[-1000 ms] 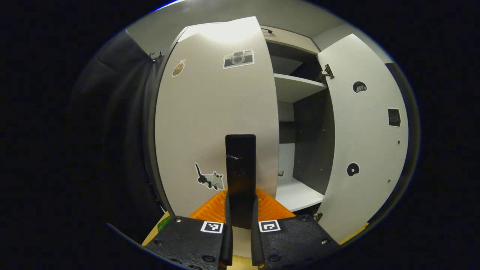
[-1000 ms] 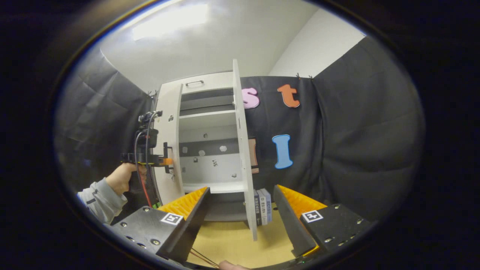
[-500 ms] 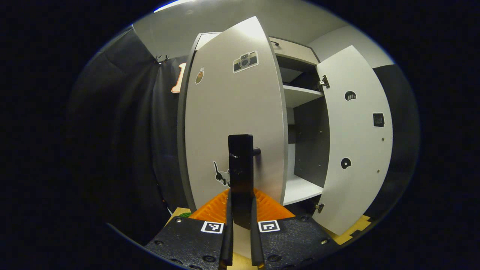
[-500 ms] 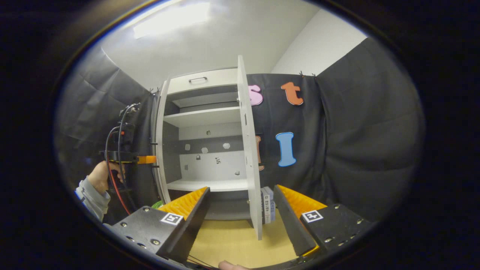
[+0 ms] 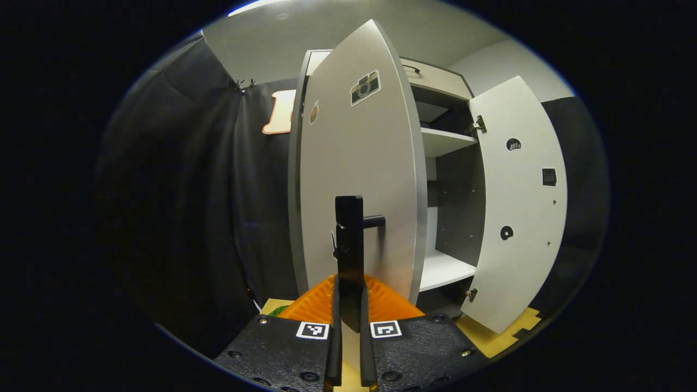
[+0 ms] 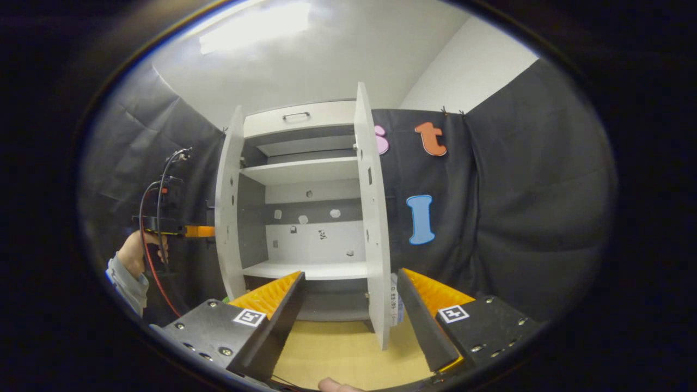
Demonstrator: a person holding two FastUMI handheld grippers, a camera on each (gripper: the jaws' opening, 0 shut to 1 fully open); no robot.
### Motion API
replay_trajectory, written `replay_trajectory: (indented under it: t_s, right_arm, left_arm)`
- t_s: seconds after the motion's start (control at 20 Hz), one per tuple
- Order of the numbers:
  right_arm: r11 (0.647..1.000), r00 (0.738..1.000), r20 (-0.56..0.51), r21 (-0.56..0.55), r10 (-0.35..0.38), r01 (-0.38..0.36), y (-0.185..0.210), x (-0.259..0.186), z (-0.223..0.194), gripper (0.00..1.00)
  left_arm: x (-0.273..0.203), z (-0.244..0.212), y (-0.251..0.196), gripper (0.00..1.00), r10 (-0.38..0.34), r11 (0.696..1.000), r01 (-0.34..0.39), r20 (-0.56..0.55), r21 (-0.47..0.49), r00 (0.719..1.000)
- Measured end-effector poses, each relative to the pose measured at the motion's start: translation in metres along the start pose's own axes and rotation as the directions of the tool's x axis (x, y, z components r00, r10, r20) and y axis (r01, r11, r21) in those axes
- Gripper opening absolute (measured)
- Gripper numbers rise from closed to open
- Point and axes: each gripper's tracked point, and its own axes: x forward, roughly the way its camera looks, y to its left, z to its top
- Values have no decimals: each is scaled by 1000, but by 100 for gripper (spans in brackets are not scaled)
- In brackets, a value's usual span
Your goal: Open the right door of the double-door shoe cabinet with the right hand, and open the left door with the left hand.
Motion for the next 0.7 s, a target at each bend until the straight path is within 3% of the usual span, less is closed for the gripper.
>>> replay_trajectory:
  t_s: [0.2,0.35,0.7]
  right_arm:
    - [1000,1000,-7,-6,7,-7,5,1,-4,99]
    - [1000,1000,-7,-7,14,-14,8,1,-4,99]
    - [1000,1000,-14,-1,24,-24,17,4,-8,99]
  left_arm:
    - [-5,0,13,13,29,1000,-30,7,10,1000]
    - [-12,1,32,6,72,997,-72,17,25,997]
    - [-18,0,81,0,152,988,-152,18,27,988]
